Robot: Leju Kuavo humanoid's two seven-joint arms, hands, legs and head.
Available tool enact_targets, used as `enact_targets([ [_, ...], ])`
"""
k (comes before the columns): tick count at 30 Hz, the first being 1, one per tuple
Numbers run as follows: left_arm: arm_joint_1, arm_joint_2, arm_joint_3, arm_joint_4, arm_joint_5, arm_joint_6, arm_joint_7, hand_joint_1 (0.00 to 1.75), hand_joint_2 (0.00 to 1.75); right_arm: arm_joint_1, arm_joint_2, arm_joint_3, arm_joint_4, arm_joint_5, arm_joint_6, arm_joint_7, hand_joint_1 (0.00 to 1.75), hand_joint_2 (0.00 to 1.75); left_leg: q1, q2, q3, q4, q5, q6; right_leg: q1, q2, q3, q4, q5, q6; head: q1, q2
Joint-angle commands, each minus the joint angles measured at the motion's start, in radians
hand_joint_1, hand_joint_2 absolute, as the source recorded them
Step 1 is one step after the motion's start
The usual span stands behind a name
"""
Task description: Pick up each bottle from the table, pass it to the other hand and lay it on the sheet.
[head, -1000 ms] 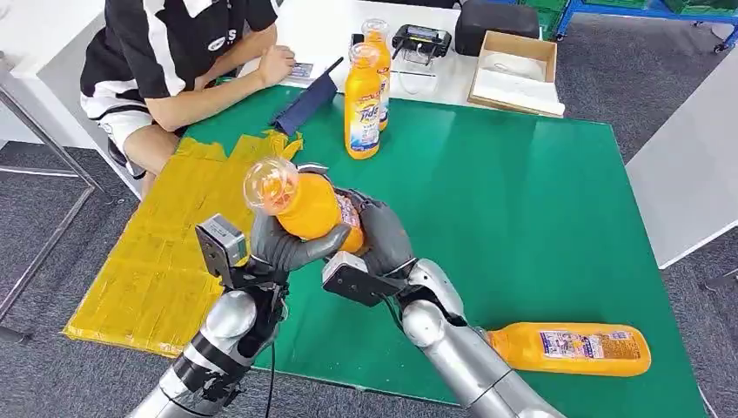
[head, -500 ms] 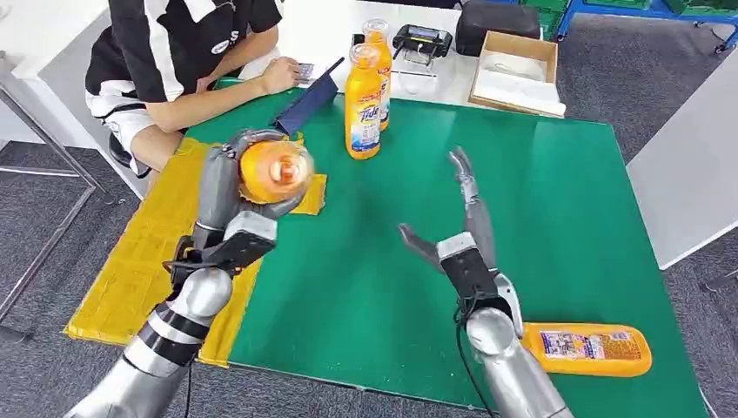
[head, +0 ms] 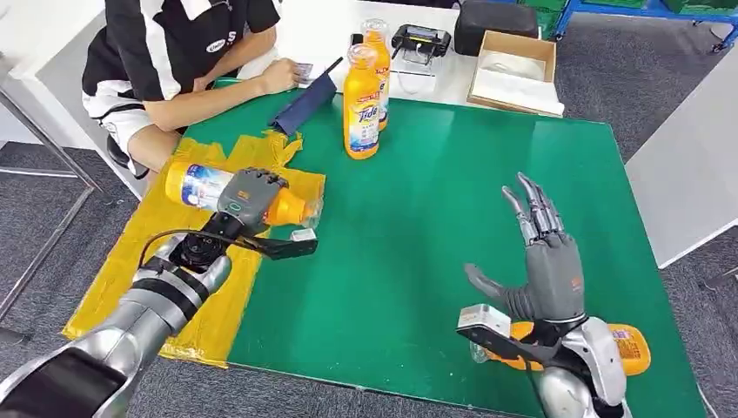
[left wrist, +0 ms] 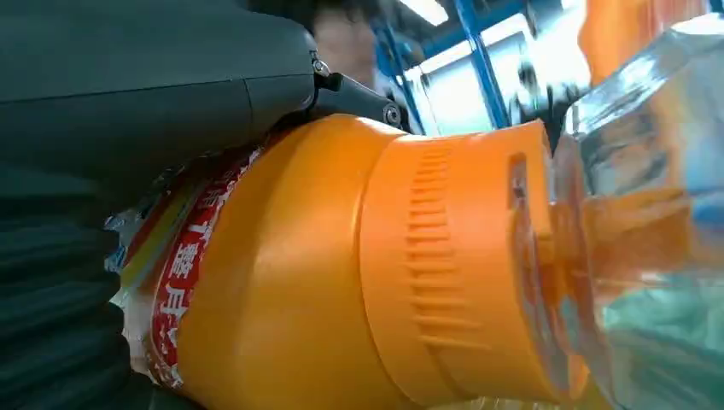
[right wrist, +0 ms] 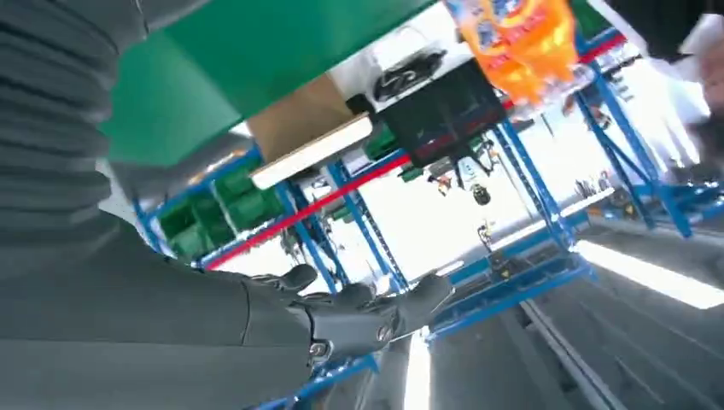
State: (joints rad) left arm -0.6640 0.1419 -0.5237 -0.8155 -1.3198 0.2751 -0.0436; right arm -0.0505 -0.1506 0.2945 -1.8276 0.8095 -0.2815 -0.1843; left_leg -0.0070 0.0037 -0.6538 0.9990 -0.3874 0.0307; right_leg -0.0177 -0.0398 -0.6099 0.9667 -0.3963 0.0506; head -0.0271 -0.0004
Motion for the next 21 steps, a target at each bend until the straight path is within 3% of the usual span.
enact_targets([
  [1, -0.097, -0.087, -0.045, 0.390, 0.006, -0.034, 0.087, 1.75, 1.75, 0.070, -0.093, -0.017, -0.092, 0.065, 0.104, 0.071, 0.00, 1.75, 0.000, -0.003, 0.008, 0.000, -0.003, -0.002, 0.000, 0.000, 0.010, 0.000, -0.004, -0.002, 0.000, 0.000],
  [5, -0.083, -0.099, 0.055, 0.407, 0.101, -0.038, 0.075, 1.75, 1.75, 0.115, -0.200, 0.025, -0.075, 0.096, 0.232, 0.105, 0.00, 1.75, 0.001, -0.003, 0.008, 0.001, -0.004, -0.002, 0.000, 0.001, 0.010, 0.000, -0.005, -0.002, 0.000, 0.000],
  [10, -0.085, -0.098, 0.056, 0.406, 0.102, -0.042, 0.073, 1.75, 1.75, 0.116, -0.203, 0.023, -0.076, 0.094, 0.231, 0.105, 0.00, 1.75, 0.000, -0.002, 0.006, 0.000, -0.003, -0.002, 0.000, 0.002, 0.008, 0.000, -0.003, -0.002, 0.000, 0.000],
  [11, -0.084, -0.102, 0.071, 0.404, 0.119, -0.047, 0.064, 1.54, 1.75, 0.113, -0.212, 0.032, -0.076, 0.087, 0.251, 0.103, 0.00, 1.75, 0.000, -0.002, 0.005, 0.000, -0.002, -0.002, 0.000, 0.002, 0.007, 0.000, -0.002, -0.002, 0.000, 0.000],
  [12, -0.082, -0.107, 0.097, 0.406, 0.151, -0.064, 0.043, 0.24, 1.75, 0.114, -0.235, 0.042, -0.077, 0.074, 0.281, 0.101, 0.00, 1.75, 0.000, -0.002, 0.007, 0.000, -0.003, -0.002, 0.000, 0.003, 0.009, 0.000, -0.003, -0.003, 0.000, 0.000],
  [13, -0.082, -0.110, 0.118, 0.407, 0.175, -0.074, 0.028, 0.00, 1.75, 0.118, -0.260, 0.048, -0.074, 0.052, 0.303, 0.095, 0.00, 1.75, 0.000, -0.001, 0.005, 0.000, -0.002, -0.002, 0.000, 0.002, 0.006, 0.000, -0.002, -0.002, 0.000, 0.000],
  [17, -0.080, -0.121, 0.174, 0.419, 0.244, -0.106, -0.008, 0.00, 1.75, 0.134, -0.378, 0.070, -0.033, 0.113, 0.349, 0.100, 0.00, 1.75, 0.000, -0.002, 0.010, 0.000, -0.004, -0.002, 0.000, 0.002, 0.012, -0.001, -0.004, -0.003, 0.000, 0.000],
  [20, -0.076, -0.127, 0.215, 0.414, 0.309, -0.107, -0.072, 0.00, 1.75, 0.200, -0.485, 0.056, -0.045, 0.033, 0.400, 0.103, 0.00, 1.75, 0.000, -0.003, 0.016, 0.001, -0.007, -0.003, 0.000, 0.004, 0.018, 0.000, -0.007, -0.004, 0.000, 0.000],
  [21, -0.072, -0.128, 0.230, 0.400, 0.332, -0.096, -0.097, 0.00, 1.75, 0.219, -0.494, 0.046, -0.055, 0.019, 0.396, 0.112, 0.00, 1.75, 0.000, -0.004, 0.008, 0.000, -0.003, -0.001, -0.001, 0.000, 0.011, -0.001, -0.003, -0.001, 0.000, 0.000],
])
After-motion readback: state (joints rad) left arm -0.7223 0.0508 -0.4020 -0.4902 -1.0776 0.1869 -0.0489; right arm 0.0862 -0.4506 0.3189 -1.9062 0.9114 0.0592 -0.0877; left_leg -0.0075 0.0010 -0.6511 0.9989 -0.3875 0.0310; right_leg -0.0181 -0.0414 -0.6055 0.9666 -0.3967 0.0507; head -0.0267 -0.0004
